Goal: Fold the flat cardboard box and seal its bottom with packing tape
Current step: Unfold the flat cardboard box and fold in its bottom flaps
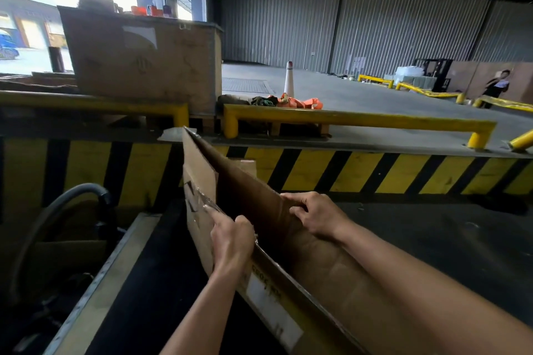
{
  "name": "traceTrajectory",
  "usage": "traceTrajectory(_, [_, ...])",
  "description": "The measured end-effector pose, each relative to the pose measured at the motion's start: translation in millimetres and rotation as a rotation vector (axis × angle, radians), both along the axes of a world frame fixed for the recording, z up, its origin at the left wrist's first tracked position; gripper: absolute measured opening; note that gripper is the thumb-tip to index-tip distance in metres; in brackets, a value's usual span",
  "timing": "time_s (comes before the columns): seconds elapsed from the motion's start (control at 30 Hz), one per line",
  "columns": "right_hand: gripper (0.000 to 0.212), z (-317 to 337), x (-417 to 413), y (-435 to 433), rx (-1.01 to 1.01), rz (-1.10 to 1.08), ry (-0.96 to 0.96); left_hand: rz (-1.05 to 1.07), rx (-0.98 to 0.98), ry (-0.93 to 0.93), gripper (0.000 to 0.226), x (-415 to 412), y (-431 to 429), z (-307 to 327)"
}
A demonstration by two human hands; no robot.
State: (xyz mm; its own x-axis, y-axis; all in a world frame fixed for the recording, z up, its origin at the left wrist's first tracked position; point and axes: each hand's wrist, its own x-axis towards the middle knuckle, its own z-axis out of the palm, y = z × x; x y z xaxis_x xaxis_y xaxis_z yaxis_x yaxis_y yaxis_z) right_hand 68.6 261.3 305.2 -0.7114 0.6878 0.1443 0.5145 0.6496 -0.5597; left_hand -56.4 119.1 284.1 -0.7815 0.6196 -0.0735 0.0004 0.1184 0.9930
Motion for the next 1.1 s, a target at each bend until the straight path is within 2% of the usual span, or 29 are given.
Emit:
traceTrajectory(0.17, [0.03,2,9,10,0.059,-0.023,-0.101,-0.014,-0.054,0.02,0.085,-26,6,6])
traceTrajectory(0.27, [0.027,-2,12,12,0.08,-0.102,-0.024,-0.062,-0.105,0.001,0.079,-47,14,6])
traceTrajectory(0.47, [0.039,-10,8,-4,0.11,-0.155,0.108,-0.059,-0.195,0.005,0.075,-60,13,-3])
traceTrajectory(0.53, [0.039,-14,6,-10,0.126,-0.179,0.128,-0.083,-0.22,0.016,0.085,-45,-1,-1])
traceTrajectory(0.63, [0.037,-15,3,-17,0.131,-0.218,0.166,-0.269,-0.273,-0.048,0.109,-9,-23,-3])
traceTrajectory(0.7, [0.035,-15,2,-21,0.126,-0.223,0.183,-0.342,-0.271,-0.061,0.111,6,-31,-12])
traceTrajectory(0.93, [0.033,-5,24,-28,0.111,-0.211,0.13,-0.18,-0.205,0.085,0.085,-5,-55,-5])
traceTrajectory(1.1, [0.031,3,68,-35,0.12,-0.268,0.086,-0.088,-0.253,0.153,0.079,-40,-59,-1])
